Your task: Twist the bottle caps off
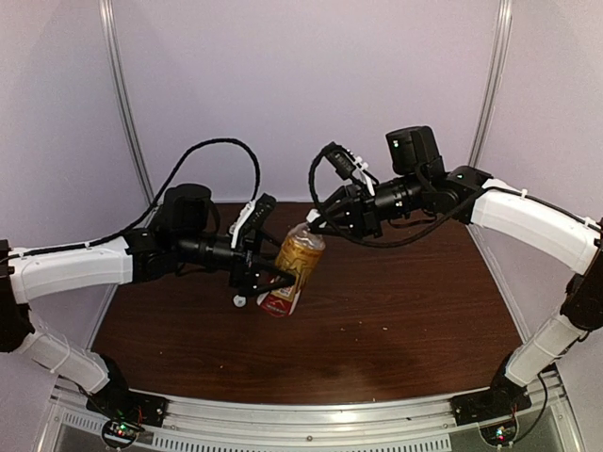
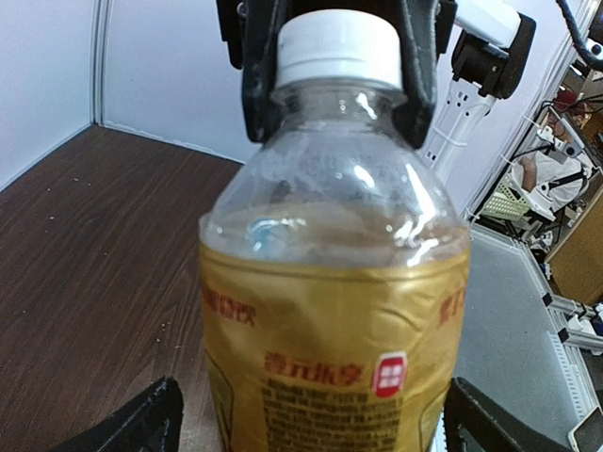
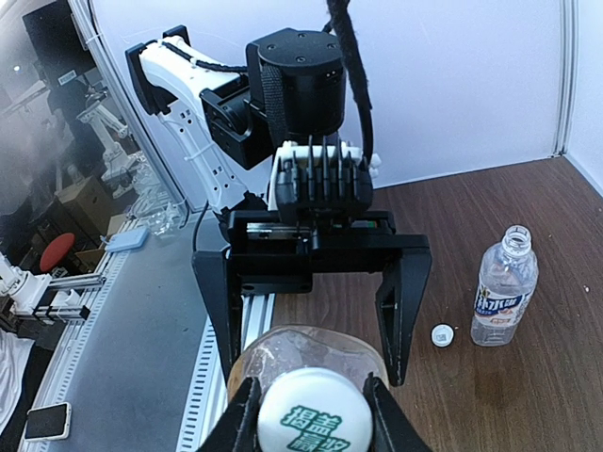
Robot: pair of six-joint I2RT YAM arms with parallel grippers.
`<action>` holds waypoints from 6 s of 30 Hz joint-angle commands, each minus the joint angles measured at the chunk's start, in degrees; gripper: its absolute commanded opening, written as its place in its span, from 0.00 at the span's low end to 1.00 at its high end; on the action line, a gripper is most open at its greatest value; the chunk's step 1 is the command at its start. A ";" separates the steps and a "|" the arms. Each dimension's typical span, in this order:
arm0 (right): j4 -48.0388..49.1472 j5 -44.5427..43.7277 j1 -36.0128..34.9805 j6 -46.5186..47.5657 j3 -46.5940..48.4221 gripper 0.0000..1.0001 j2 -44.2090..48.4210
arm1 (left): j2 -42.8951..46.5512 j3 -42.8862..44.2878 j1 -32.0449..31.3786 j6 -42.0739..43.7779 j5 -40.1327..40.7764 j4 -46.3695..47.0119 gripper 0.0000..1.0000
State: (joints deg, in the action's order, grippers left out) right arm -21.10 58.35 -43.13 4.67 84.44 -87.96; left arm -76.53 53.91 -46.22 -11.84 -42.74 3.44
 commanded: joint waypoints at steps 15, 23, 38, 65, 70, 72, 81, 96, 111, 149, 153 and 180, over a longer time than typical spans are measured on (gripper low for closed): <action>2.66 -0.44 -0.85 -1.33 1.94 0.13 -0.10 | -3.28 4.40 -1.22 1.22 -4.70 3.21 0.52; 6.25 -10.89 -0.85 -7.52 0.07 0.60 1.60 | -2.31 3.07 -1.24 0.58 -1.44 4.91 0.41; 22.92 -22.91 -1.65 -26.87 -7.45 0.86 5.19 | -1.69 0.32 -1.33 -4.65 5.93 11.18 0.37; 24.04 -20.04 -3.10 -27.41 -7.54 0.40 1.78 | -1.54 0.24 -1.33 -4.86 6.86 11.29 0.36; 24.72 -19.02 -3.11 -27.71 -7.80 0.35 1.40 | -1.43 0.01 -1.33 -4.69 7.47 11.40 0.36; 25.19 -18.54 -3.10 -27.93 -7.97 0.30 1.31 | -1.39 -0.03 -1.33 -4.75 7.75 11.45 0.36; 26.46 -17.13 -2.93 -26.84 -8.52 0.00 1.78 | -0.22 -1.41 -1.33 -5.71 8.94 14.14 0.35; 28.72 3.89 -2.23 -14.37 -6.35 0.00 0.20 | 0.86 -4.23 -1.32 -9.16 -4.18 23.88 0.33; 29.41 10.74 -0.49 -16.20 -2.61 0.31 -3.09 | 1.00 -5.73 -1.33 -11.81 -8.73 29.45 0.33; 19.03 -18.47 -3.07 -29.01 -0.72 0.64 -1.82 | 1.11 -2.66 -1.33 -4.74 11.67 13.72 0.33; 19.16 -18.12 -3.21 -29.08 -0.87 0.58 -2.33 | 1.36 -2.83 -1.33 -4.70 11.87 13.74 0.33; 20.52 -15.76 -3.20 -27.55 -1.55 0.00 -3.01 | 2.12 -3.61 -1.33 -4.21 12.68 13.72 0.33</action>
State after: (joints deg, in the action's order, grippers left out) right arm -2.22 41.50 -46.17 -23.51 83.20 -91.42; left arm -76.27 49.41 -47.64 -17.41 -30.39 14.90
